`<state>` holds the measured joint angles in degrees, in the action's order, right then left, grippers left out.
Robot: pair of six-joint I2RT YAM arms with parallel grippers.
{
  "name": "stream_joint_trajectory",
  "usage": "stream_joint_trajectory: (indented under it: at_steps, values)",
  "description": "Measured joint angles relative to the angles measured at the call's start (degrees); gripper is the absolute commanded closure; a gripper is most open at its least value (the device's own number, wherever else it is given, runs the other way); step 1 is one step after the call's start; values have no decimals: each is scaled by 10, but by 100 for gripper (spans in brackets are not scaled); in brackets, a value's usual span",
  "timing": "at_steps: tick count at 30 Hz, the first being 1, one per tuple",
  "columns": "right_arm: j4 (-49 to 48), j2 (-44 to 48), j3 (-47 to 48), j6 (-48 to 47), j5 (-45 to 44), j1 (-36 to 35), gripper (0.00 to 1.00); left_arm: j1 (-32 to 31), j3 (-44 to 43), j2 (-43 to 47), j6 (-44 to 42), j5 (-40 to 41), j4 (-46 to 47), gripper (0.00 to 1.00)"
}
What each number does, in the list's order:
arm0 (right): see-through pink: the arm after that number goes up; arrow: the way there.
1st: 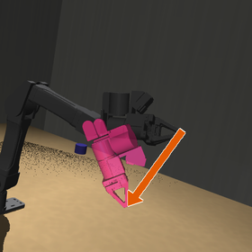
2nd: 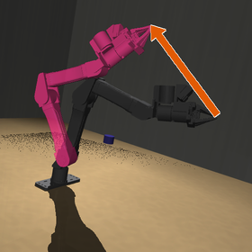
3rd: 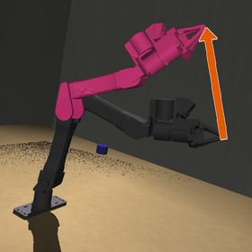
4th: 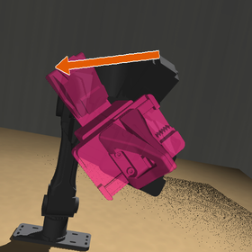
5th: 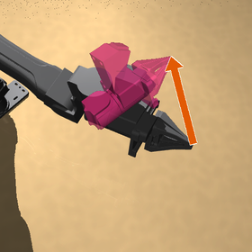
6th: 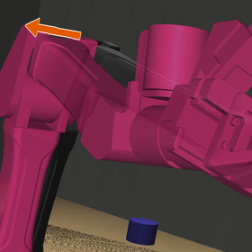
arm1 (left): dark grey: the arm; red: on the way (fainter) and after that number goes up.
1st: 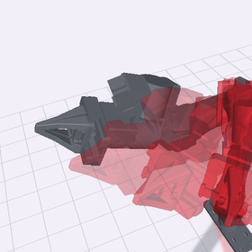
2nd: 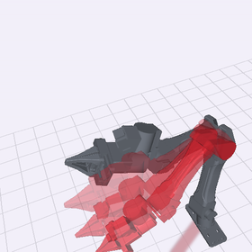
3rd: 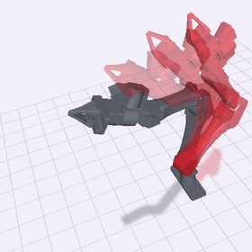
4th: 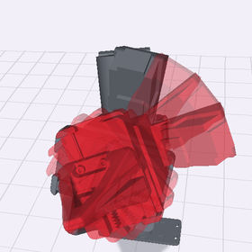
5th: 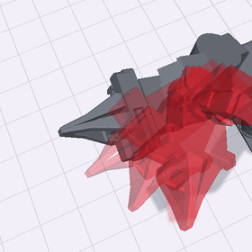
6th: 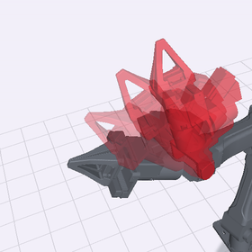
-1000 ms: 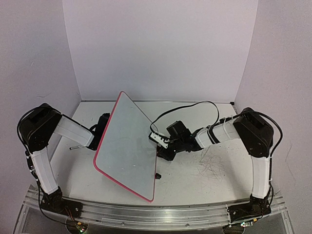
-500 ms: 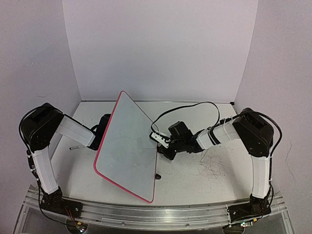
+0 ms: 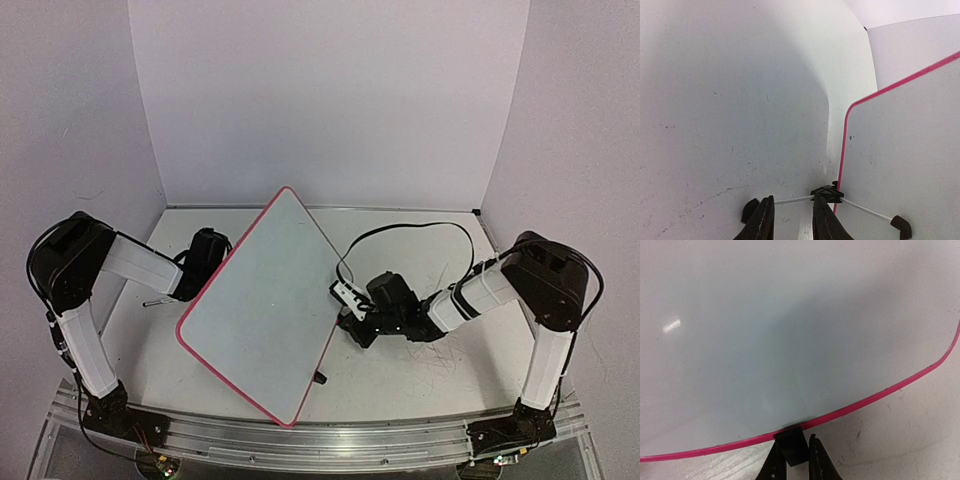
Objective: Write a sentence on the whiteboard
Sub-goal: Adjust the whiteboard at the center of the board.
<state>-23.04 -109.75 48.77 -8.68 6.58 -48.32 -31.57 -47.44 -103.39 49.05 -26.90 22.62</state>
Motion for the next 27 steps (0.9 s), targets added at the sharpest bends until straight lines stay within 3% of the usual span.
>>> stream_joint_trajectory:
  at_steps: [9, 18, 27]
  values:
    - [-43, 81, -126, 167, -126, -4, 100, 15, -8, 20, -43, 33, -56, 62]
    - [-38, 124, -187, 368, -252, -5, 100, 20, -28, 27, -68, 57, -89, 57]
    - [32, 174, -224, 494, -339, -41, 100, 22, -32, 49, -90, 90, -123, 54]
